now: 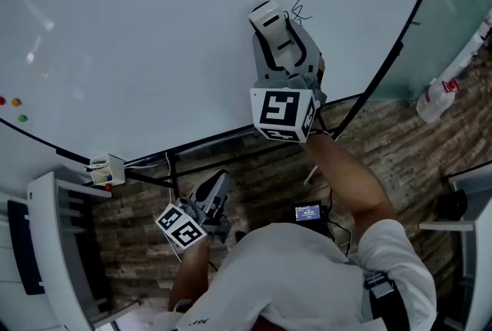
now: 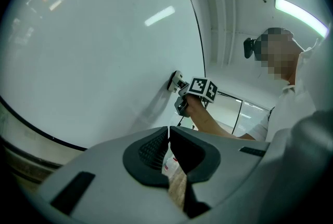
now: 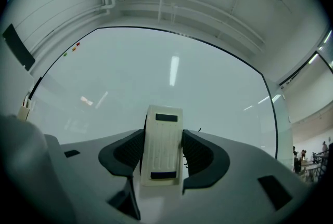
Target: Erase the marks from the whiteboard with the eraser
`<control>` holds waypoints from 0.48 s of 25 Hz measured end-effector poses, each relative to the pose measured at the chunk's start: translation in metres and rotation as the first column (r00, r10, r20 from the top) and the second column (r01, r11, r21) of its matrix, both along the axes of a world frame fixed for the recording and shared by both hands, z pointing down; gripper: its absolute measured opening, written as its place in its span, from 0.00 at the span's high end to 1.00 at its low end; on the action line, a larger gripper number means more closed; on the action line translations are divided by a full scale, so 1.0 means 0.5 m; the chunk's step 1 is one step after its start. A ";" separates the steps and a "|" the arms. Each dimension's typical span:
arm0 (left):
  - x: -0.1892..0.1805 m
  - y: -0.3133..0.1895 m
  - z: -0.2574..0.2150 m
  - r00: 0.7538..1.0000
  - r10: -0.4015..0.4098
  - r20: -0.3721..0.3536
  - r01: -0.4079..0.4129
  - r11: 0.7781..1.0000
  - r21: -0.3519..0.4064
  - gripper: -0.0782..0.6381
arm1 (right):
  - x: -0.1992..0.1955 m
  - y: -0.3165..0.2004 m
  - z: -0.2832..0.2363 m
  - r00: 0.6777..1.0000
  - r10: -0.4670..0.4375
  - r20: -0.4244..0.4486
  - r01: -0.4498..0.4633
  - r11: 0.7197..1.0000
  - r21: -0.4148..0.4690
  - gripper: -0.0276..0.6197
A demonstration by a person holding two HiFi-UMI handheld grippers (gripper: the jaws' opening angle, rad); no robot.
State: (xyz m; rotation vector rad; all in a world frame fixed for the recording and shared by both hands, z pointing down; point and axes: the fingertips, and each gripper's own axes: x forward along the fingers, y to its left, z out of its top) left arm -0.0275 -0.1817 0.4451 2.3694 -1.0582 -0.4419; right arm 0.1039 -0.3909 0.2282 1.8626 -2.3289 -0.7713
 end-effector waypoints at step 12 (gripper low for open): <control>0.027 -0.010 0.002 1.000 0.017 0.014 -0.017 1.000 -0.012 0.88 | 0.055 -0.010 -0.001 1.000 -0.003 0.026 0.003 1.000 0.013 0.58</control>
